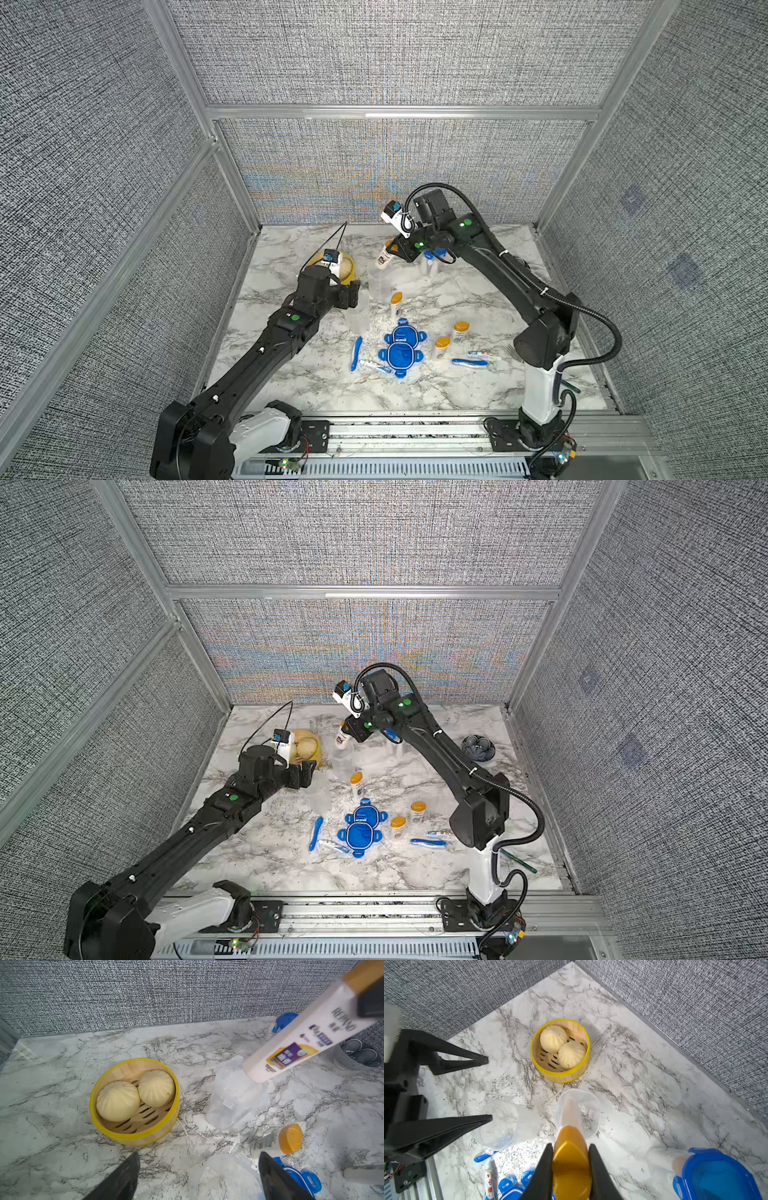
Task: Pack away toiletry kits
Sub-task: Place the toiletry item into the container.
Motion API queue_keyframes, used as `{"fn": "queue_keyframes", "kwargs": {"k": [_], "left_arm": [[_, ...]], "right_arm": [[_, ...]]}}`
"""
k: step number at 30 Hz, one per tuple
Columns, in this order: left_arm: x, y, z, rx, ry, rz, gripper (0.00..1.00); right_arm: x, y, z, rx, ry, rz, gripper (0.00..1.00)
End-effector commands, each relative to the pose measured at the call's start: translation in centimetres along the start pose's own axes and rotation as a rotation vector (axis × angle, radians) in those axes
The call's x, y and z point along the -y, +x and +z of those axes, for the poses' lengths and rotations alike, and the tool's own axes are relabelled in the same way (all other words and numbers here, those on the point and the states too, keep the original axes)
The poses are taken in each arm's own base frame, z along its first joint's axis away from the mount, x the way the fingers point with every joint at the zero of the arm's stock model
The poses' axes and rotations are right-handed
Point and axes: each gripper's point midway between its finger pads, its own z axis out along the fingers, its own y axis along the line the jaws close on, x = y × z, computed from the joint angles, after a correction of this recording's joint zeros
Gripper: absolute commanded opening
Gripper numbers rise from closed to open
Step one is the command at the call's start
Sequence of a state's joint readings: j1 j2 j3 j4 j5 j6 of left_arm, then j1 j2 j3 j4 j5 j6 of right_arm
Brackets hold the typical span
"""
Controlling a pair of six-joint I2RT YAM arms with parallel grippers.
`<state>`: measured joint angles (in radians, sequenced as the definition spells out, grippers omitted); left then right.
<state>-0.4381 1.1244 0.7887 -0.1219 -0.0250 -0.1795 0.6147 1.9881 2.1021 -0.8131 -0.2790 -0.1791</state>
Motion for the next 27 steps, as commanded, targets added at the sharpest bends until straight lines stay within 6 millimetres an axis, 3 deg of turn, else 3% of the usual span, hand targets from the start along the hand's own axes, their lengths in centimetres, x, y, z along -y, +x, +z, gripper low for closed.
{"fn": "queue_keyframes", "kwargs": {"k": [1, 8, 18, 27], "left_arm": [[0.4, -0.5, 0.2, 0.021, 0.025, 0.013, 0.88], [0.7, 0.6, 0.3, -0.002, 0.049, 0.007, 0.88], [0.7, 0.9, 0.4, -0.005, 0.052, 0.004, 0.88], [0.6, 1.2, 0.5, -0.009, 0.046, 0.006, 0.88]], "right_arm": [[0.3, 0.8, 0.9, -0.045, 0.024, 0.014, 0.14], [0.0, 1.4, 3.6, -0.074, 0.007, 0.038, 0.13], [-0.3, 4.3, 8.8, -0.186, 0.025, 0.048, 0.15], [-0.4, 5.5, 11.2, -0.235, 0.019, 0.056, 0.21]]}}
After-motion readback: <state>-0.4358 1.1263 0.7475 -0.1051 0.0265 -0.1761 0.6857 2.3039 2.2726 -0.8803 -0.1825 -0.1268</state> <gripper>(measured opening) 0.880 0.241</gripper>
